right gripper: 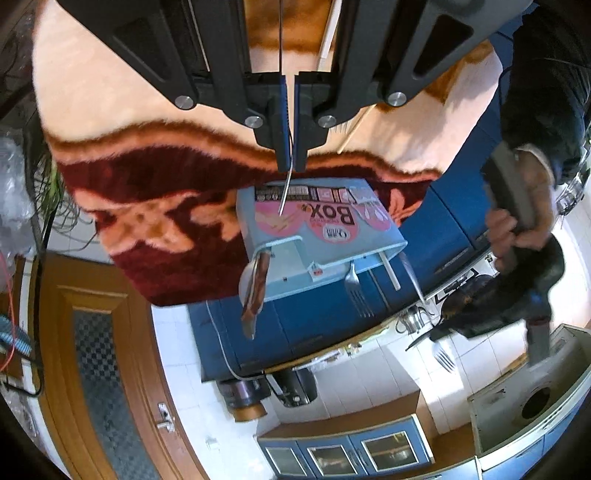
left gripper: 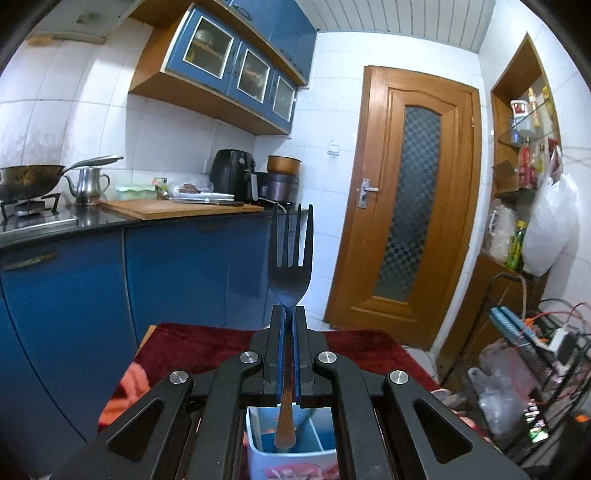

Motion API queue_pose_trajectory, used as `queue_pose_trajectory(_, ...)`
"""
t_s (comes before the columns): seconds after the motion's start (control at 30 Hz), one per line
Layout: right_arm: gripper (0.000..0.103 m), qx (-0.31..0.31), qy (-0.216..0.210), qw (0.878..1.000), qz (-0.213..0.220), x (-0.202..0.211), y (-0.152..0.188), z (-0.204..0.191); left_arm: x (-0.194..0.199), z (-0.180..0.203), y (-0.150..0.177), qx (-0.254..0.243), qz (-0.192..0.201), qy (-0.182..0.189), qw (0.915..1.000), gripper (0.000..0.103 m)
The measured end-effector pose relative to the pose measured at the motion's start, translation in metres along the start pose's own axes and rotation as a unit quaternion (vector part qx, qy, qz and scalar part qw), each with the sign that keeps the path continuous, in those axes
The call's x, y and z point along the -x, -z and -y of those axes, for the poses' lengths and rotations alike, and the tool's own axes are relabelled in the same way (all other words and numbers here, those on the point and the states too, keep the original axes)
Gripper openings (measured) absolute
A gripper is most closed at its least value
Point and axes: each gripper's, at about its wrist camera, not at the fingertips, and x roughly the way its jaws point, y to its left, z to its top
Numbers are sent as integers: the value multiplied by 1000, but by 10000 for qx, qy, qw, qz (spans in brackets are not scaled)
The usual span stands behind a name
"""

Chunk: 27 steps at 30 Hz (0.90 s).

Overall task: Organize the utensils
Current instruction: 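Carry the metal fork and chopstick up over the blue caddy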

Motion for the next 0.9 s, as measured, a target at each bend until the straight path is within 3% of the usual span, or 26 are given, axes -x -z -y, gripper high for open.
queue_pose_trajectory(0.13,3,69,15,9998,181,5,-9,-4,-11,-3,10,-3,68,-91,9999,3)
queue_pose_trajectory(0.6,3,310,172,9927,1155,7,-72,-31,-37,-14,65,234,-372,-117,9990,3)
queue_pose_trajectory(0.9,3,512,536,9817,1756,-20,-118,-49,-40,-17,76,252,-455,-93,9986,4)
